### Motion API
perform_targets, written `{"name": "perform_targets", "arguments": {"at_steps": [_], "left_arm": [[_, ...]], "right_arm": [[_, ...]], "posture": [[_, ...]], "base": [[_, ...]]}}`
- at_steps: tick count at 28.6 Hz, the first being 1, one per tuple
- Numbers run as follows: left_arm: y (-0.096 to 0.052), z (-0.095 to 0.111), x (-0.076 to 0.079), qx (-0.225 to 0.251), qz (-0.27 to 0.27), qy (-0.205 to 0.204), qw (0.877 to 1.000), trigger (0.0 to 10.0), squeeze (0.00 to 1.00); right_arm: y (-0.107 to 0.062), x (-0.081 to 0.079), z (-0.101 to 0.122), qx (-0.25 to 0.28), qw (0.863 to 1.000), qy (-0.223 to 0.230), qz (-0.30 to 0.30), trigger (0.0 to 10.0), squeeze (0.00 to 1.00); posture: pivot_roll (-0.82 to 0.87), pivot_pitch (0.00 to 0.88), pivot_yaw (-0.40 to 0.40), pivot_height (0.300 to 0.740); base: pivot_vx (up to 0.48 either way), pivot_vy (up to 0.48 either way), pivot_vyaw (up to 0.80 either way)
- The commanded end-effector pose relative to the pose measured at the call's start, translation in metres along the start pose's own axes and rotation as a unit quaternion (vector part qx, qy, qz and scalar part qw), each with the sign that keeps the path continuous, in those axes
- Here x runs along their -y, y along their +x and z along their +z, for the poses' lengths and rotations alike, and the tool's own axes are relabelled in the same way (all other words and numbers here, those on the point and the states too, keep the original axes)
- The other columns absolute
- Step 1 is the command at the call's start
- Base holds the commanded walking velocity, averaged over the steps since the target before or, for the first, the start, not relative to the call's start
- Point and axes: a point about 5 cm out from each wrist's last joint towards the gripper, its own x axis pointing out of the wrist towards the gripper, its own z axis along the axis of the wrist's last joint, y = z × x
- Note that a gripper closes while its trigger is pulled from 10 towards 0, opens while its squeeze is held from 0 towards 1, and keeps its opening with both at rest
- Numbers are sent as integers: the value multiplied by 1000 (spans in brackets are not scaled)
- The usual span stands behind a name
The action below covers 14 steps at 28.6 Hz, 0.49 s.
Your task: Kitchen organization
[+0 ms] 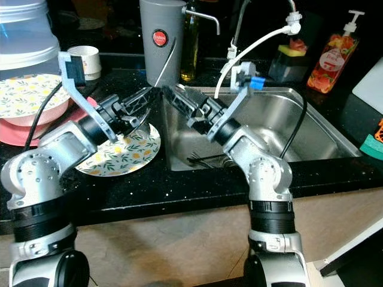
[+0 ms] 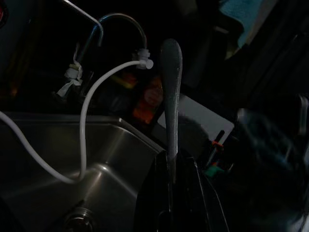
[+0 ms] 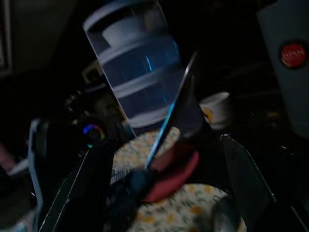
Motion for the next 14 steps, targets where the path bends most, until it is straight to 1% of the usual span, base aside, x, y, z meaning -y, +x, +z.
{"name": "perform_targets", "arguments": {"at_steps": [1,4,5,7,9,10,11,12,13,14], "left_arm": [[2,-2,8,-12,-17,9,1000,0,0],[1,-5,9,-22,-15,16,1000,0,0],[1,-6,9,-24,-14,19,999,0,0],[1,-7,9,-31,-14,26,999,0,0],[3,-10,11,-45,-18,42,998,0,0],[3,-10,11,-45,-18,42,998,0,0],[4,-12,13,-56,-23,54,997,0,0],[4,-12,13,-56,-23,54,997,0,0],[4,-16,15,-69,-27,67,995,0,0],[5,-17,16,-76,-29,74,994,0,0]], "right_arm": [[-1,-1,3,5,1000,11,-1,10000,0],[1,-4,4,6,1000,23,9,10000,0],[2,-4,4,6,1000,25,11,10000,1000],[2,-5,3,-3,1000,27,13,10000,1000],[3,-6,0,-19,1000,22,6,10000,1000],[3,-6,0,-19,1000,22,6,10000,1000],[4,-6,-1,-29,999,16,2,10000,204],[4,-6,-1,-29,999,16,2,10000,204],[5,-6,-3,-40,999,7,0,10000,0],[5,-5,-5,-46,999,3,-2,10000,0]], "posture": [[-35,55,-76,740],[-33,54,-77,740],[-33,54,-78,740],[-34,55,-78,740],[-34,55,-79,740],[-34,55,-79,740],[-35,56,-79,740],[-35,56,-79,740],[-35,56,-79,740],[-35,56,-79,740]], "base": [[0,0,0],[0,0,0],[0,0,0],[0,0,0],[0,0,0],[0,0,0],[0,0,0],[0,0,0],[0,0,0],[0,0,0]]}}
